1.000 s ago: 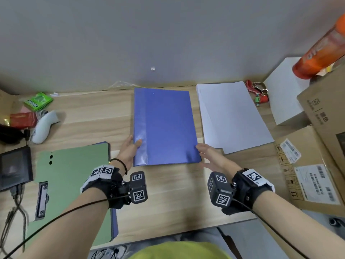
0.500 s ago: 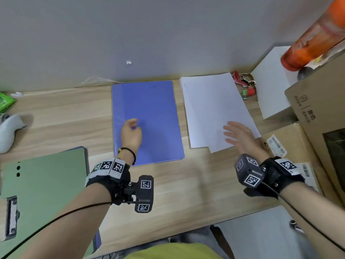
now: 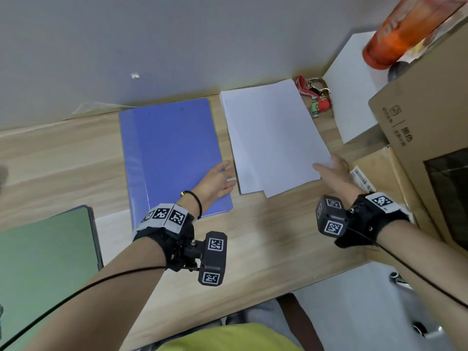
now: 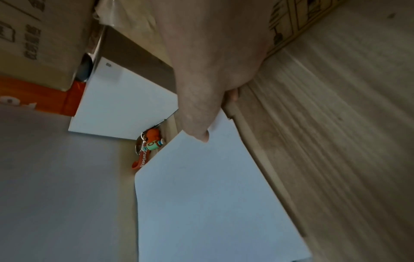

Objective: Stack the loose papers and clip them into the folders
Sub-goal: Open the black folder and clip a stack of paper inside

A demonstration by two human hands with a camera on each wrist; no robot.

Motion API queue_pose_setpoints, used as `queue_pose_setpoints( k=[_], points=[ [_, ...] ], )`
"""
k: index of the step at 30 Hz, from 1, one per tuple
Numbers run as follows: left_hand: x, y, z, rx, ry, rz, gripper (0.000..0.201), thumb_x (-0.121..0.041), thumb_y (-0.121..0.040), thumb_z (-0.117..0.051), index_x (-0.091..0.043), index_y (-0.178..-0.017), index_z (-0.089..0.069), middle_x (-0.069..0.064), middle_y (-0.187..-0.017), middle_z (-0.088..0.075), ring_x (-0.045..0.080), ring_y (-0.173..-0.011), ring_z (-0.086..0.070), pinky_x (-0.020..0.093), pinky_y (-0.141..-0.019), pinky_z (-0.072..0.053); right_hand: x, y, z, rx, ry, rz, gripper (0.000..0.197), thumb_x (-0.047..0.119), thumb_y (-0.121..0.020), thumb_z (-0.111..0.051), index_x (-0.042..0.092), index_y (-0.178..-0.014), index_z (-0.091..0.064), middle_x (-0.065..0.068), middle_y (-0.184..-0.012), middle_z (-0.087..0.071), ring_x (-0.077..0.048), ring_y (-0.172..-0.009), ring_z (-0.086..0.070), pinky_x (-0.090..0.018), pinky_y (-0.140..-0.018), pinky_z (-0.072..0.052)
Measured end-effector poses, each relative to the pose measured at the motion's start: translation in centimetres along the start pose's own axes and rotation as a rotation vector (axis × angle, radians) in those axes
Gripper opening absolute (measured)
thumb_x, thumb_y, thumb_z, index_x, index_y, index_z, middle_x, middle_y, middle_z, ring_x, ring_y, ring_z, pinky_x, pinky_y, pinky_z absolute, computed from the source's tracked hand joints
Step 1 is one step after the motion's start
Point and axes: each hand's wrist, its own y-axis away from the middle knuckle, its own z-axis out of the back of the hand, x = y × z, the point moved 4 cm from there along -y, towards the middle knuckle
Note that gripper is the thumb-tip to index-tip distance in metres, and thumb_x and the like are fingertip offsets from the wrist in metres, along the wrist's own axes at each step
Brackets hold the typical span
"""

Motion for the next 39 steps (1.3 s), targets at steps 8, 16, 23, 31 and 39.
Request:
queue_pose_setpoints(
  k=[8,16,23,31,39],
  points=[
    [-0.7,-0.2,-1.5,0.021,-0.129,-0.029,0.047,-0.020,-0.098,-0.045,-0.033,-0.143,-0.038,-0.018,-0.119,-0.061,0.010,-0.114,-0.057,0.025,-0.103,-0.040,0.7,0.3,-0.8,0.053,-0.134,-0.001,0.045,0.029,-0.086,-0.056,0.014,-0.128,-0.050,-0.009,-0.131,-0.053,-0.025,-0.113,-0.052,-0.036,-0.092,-0.043],
    [-0.8,0.1,-1.6,0.031,-0.145,-0.055,0.051,-0.021,-0.101,-0.041,-0.031,-0.149,-0.028,-0.010,-0.126,-0.047,0.013,-0.116,-0.049,0.024,-0.097,-0.041,1.1,0.9,-1.2,0.163,-0.148,0.030,0.051,0.024,-0.094,-0.049,0.020,-0.144,-0.037,-0.001,-0.150,-0.036,-0.020,-0.135,-0.037,-0.029,-0.096,-0.032],
    [-1.5,3.4,4.0,-0.126,-0.086,-0.148,0.038,-0.013,-0.100,-0.037,-0.022,-0.135,-0.049,-0.001,-0.127,-0.061,0.019,-0.103,-0.065,0.032,-0.096,-0.050,4.6,4.5,-1.8,0.028,-0.429,0.124,0.023,0.013,-0.092,-0.048,0.020,-0.112,-0.059,-0.003,-0.105,-0.063,-0.017,-0.084,-0.060,-0.026,-0.068,-0.044],
    [4.2,11.4,17.6,-0.495,0.082,-0.204,0.027,-0.007,-0.097,-0.046,-0.014,-0.121,-0.056,0.006,-0.104,-0.062,0.014,-0.074,-0.057,0.023,-0.072,-0.047,10.2,14.3,-14.3,0.575,-0.410,0.172,0.010,0.017,-0.095,-0.051,0.019,-0.098,-0.060,-0.004,-0.088,-0.066,-0.022,-0.070,-0.063,-0.027,-0.063,-0.047],
    [16.8,22.5,31.6,-1.024,0.000,-0.069,0.038,-0.014,-0.092,-0.056,-0.018,-0.130,-0.056,0.002,-0.133,-0.051,0.014,-0.093,-0.057,0.026,-0.081,-0.046,10.9,25.1,-27.4,0.963,-0.167,0.128,0.016,0.018,-0.097,-0.047,0.016,-0.110,-0.057,0.001,-0.090,-0.066,-0.026,-0.086,-0.064,-0.038,-0.087,-0.049]
  ],
)
